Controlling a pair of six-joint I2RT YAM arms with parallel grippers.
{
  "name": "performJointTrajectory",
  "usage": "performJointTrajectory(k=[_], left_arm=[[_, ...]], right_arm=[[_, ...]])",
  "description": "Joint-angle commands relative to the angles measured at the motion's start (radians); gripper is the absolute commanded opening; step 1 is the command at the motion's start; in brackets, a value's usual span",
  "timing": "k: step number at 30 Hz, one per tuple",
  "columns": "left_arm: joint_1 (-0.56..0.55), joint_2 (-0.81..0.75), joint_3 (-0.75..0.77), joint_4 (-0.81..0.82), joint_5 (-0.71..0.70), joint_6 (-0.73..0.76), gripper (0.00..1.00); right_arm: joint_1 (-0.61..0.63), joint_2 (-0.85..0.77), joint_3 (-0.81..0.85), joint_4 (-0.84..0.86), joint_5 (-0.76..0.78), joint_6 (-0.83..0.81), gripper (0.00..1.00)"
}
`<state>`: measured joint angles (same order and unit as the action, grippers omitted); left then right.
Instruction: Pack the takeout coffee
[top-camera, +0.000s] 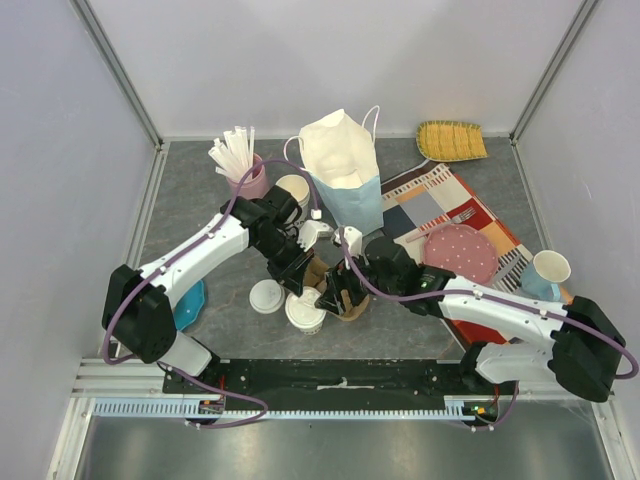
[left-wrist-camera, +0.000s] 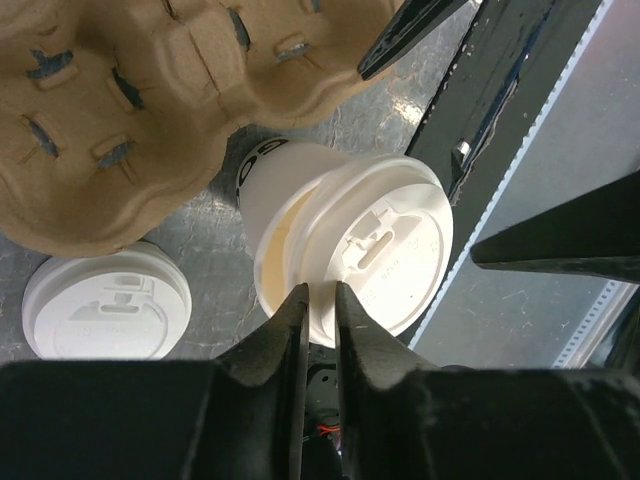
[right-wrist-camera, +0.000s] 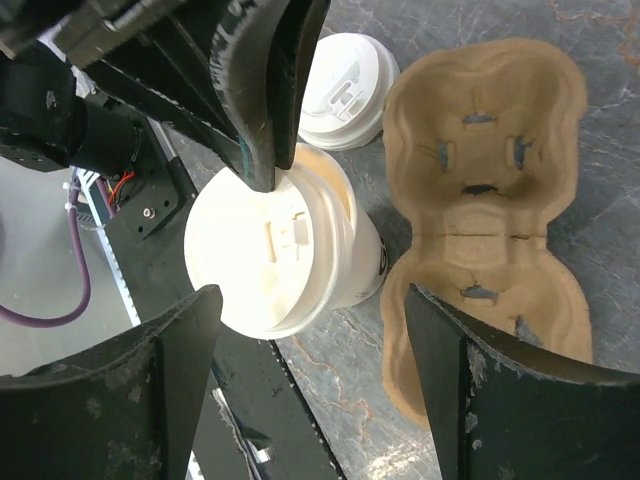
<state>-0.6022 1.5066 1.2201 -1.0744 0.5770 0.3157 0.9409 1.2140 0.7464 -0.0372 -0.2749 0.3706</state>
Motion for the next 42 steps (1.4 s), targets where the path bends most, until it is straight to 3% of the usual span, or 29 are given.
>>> performJointTrajectory(k=[1,17,30,38,42], left_arm=[[0.002,-0.025,0.028,0.004,0.010,0.017,0.24],[0.002,-0.043,0.061,-0.044,0.007,0.019,0.34],[0.033,-0.086,-0.025,-0.041,0.073,-0.053,0.54],[0.055,-0.074,-0.113,0.068,0.026,-0.106,0.55],[0.055,-0.052,-0.160,0.087,-0.005,-0.076,0.47]], right_arm=[[0.013,0.028,-0.016,0.103,-0.015,-0.012,0.81],[0.027,0.097,0.002,0.114,-0.001,-0.019,0.75],[0.032,0.098,0.027,0.100,0.006,-0.016,0.73],[0.035,0.102,0.004,0.092,0.029,-0.036,0.71],[0.036,0.121,-0.024,0.105,0.032,-0.029,0.67]])
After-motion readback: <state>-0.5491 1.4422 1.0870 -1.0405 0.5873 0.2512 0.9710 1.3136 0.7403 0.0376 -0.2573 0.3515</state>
